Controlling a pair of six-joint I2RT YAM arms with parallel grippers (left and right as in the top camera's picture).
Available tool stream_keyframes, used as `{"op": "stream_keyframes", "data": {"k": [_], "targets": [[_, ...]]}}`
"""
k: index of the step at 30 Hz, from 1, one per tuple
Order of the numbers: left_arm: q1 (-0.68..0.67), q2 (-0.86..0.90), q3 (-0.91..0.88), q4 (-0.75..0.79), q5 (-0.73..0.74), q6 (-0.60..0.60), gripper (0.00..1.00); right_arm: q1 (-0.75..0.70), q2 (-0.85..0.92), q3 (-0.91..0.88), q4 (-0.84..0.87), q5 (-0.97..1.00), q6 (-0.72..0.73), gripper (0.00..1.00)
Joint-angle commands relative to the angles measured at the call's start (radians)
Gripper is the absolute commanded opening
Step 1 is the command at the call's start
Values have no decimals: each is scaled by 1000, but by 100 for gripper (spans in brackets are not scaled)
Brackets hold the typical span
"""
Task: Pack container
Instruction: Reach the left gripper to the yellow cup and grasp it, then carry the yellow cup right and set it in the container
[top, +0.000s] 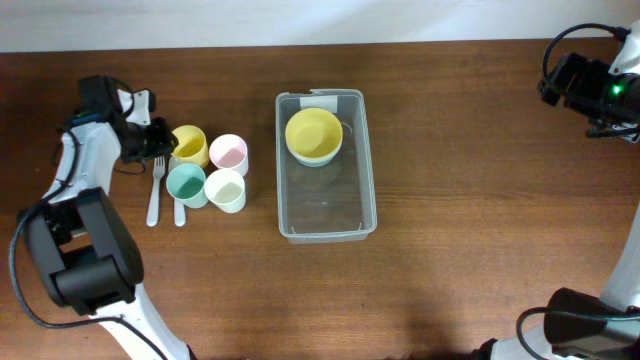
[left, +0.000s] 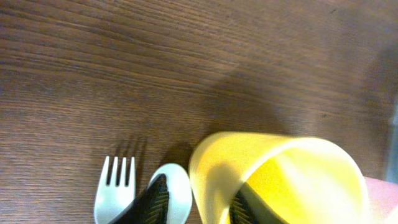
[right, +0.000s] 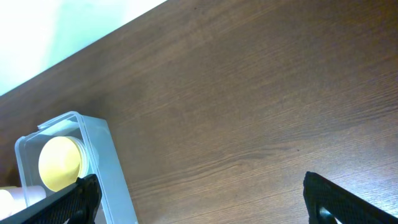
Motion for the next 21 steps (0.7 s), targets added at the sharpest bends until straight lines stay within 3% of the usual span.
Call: {"op": "stream_keyframes", "data": {"k": [1,3,10,12,17,21], "targets": [[31,13,14,5,138,-9,16,-3,-10,13,3,-2,-6,99],[38,13,14,5,138,-8,10,-3,-10,13,3,-2,-6,99],[39,13,14,1,138,-8,6,-3,-10,13,3,-2,-6,99],[39,13,14,-2,139,-8,1,-3,-10,13,3,-2,-6,99],[56,12,44,5,241,-9,1,-3,-10,13,3,-2,-6,99],[62,0,192,-58,258,-23,1,-3,-10,13,3,-2,-6,99]]}}
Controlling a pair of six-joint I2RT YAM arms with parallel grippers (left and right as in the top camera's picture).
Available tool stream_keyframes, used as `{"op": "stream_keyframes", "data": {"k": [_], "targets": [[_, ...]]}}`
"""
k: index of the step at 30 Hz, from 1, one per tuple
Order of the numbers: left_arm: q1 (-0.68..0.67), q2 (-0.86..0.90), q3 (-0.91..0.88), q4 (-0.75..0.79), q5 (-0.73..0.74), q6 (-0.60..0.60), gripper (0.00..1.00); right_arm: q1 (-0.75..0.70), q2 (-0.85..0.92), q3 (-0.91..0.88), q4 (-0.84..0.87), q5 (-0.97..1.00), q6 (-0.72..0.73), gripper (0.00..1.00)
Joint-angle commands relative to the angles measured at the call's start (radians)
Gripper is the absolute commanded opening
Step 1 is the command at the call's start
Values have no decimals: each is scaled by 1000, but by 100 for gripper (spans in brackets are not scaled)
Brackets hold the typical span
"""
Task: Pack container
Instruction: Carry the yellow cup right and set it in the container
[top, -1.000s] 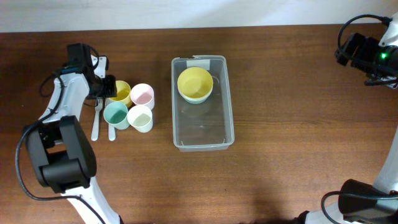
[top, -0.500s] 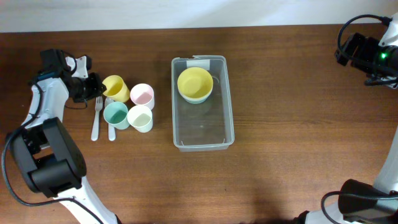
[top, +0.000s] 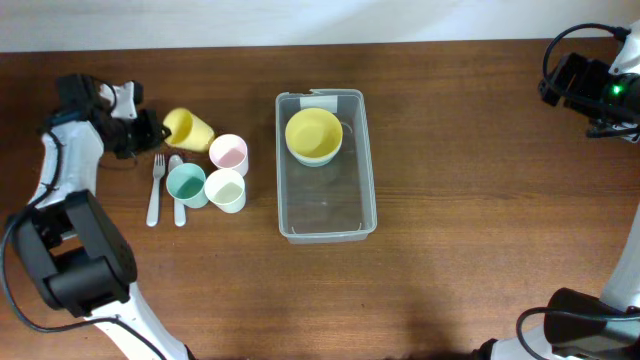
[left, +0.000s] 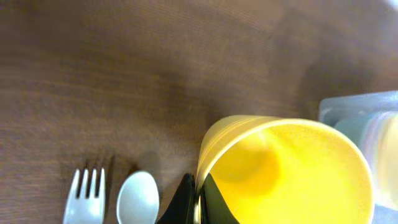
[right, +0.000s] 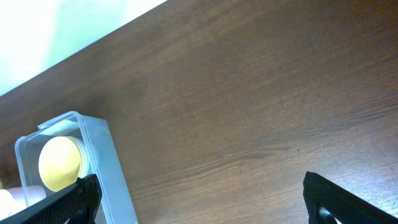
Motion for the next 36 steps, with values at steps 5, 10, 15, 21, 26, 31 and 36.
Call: {"op": "stream_keyframes", "data": {"k": [5,10,15,21,26,31,36], "targets": [[-8,-52,287,-107,93,-26,1,-3,-10,13,3,-2,-6,99],[-115,-142,370,-305,164,-60,1,-3,-10,13,3,-2,-6,99],[-299,-202,370,-448,123,-49,1,-3,-10,13,3,-2,-6,99],[-527,-202,364,-552,-154,-52,1,-3,-10,13,3,-2,-6,99],[-725,-193,318,-549,-423,-77,1,-3,-10,13,3,-2,-6,99],[-791,-108,203,-441,-456,-82,1,-3,-10,13,3,-2,-6,99],[-796,-16,185,-355,-452,-81,1,-3,-10,13,3,-2,-6,99]]}}
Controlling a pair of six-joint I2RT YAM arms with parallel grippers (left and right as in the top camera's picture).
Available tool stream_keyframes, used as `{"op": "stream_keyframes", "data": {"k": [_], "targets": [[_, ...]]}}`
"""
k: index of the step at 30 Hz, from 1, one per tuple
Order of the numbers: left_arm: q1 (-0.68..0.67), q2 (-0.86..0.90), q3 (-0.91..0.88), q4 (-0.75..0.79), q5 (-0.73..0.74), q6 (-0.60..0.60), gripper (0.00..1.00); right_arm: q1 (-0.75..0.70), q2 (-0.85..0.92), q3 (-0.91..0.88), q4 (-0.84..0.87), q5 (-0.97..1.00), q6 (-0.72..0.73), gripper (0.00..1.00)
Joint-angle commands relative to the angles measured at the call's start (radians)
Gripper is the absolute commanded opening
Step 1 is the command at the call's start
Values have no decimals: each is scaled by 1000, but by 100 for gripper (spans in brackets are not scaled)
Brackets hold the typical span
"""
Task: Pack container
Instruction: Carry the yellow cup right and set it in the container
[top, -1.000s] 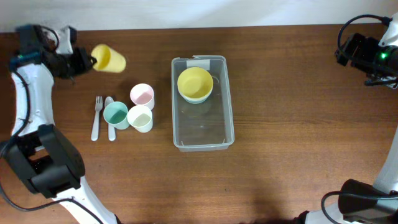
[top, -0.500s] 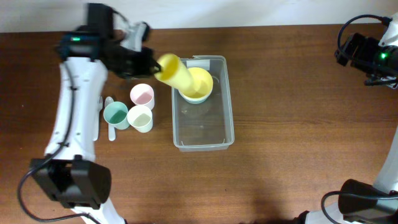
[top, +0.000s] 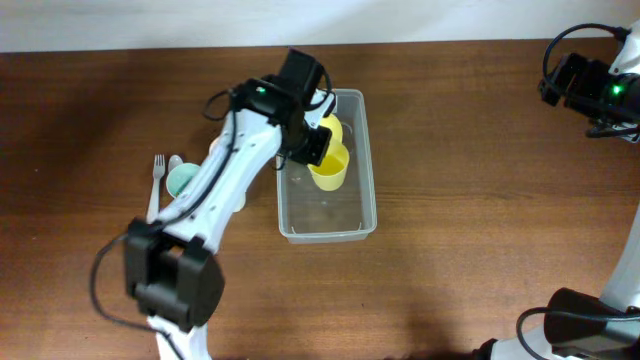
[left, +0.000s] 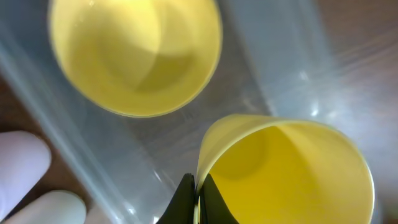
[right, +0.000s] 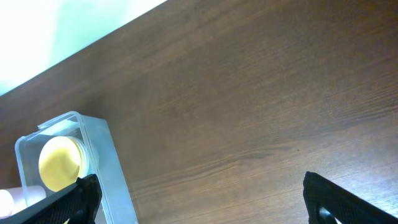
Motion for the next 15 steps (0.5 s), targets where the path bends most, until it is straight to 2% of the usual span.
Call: {"op": "stream_keyframes", "data": {"k": [1,9,15], "targets": [[-6,80,-19,55,-25,-10,1,-3,-10,13,3,-2,-7,99],[-63,183,-19,117,13,-8,1,-3,-10,13,3,-2,-7,99],[-84,186,-18,179,12,-3,2,-3,-10,13,3,-2,-7,99]]}}
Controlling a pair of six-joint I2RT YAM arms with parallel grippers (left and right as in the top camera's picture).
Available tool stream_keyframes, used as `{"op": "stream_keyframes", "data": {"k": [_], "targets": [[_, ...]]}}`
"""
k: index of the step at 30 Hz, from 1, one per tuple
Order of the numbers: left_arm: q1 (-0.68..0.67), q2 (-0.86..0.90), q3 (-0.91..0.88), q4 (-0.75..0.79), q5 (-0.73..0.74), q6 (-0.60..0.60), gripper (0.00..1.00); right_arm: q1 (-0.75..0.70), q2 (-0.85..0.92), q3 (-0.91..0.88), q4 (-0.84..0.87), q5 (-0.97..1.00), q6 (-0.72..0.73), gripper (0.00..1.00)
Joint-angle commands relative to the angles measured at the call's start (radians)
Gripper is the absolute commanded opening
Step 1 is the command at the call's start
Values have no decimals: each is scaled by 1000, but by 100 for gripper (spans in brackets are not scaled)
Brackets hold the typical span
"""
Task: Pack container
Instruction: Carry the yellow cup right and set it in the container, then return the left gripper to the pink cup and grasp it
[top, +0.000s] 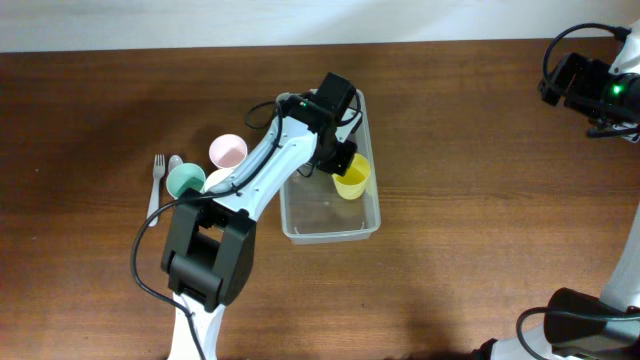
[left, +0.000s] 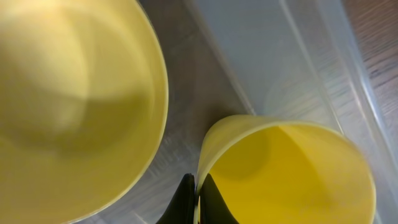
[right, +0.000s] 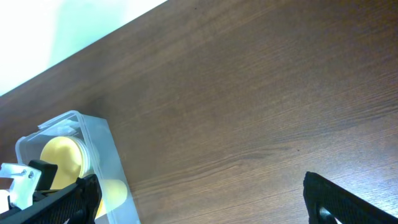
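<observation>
My left gripper (left: 198, 190) is shut on the rim of a yellow cup (left: 292, 174), one finger inside and one outside. In the overhead view the yellow cup (top: 351, 178) sits low inside the clear plastic container (top: 330, 234), against its right wall. A yellow bowl (left: 68, 93) lies in the container's far end, hidden under my left arm from overhead. My right gripper (right: 202, 190) stands open and empty, far off at the table's back right.
A pink cup (top: 228, 151), a teal cup (top: 185, 181) and a cream cup (top: 215, 181) stand left of the container. A white fork (top: 155, 188) and a spoon (top: 176, 161) lie beside them. My left arm crosses above the cups.
My left gripper has carried the yellow cup from the container's middle toward its right wall. The pink cup, hidden by the arm before, shows again. The right arm has not moved.
My left gripper first stood with its fingers around the rim of the yellow cup among the other cups. Then it was shut on the cup, tilted off the table. Later it held the cup inside the container beside the bowl, now nearer the right wall.
</observation>
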Motion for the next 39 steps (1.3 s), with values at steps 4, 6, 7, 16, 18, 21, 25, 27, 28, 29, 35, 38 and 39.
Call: {"op": "stream_keyframes", "data": {"k": [4,6,7,16,18,21,25,27,28,29,35,38,39], "targets": [[-4,25,0,5,-11,-3,2,-3,-10,13,3,-2,-7,99],[-4,25,2,6,-16,-2,2,-3,-10,13,3,-2,-7,99],[-4,24,6,3,-17,-2,2,-3,-10,13,3,-2,-7,99],[-4,-12,168,-132,-17,21,33,-3,-10,13,3,-2,-7,99],[-2,-27,204,-174,-29,20,35,-3,-10,13,3,-2,-7,99],[15,-63,262,-261,-94,20,37,-3,-10,13,3,-2,-7,99],[128,-143,318,-415,-189,14,38,-3,-10,13,3,-2,-7,99],[200,-169,318,-454,-197,-4,38,-3,-10,13,3,-2,-7,99],[259,-180,318,-478,-196,-11,38,-3,-10,13,3,-2,-7,99],[342,-186,318,-504,-189,-18,42,-3,-10,13,3,-2,-7,99],[650,-185,203,-439,25,24,48,-3,-10,13,3,-2,-7,99],[714,-183,92,-344,131,93,50,-3,-10,13,3,-2,-7,99],[726,-183,34,-293,150,134,50,-3,-10,13,3,-2,-7,99]]}}
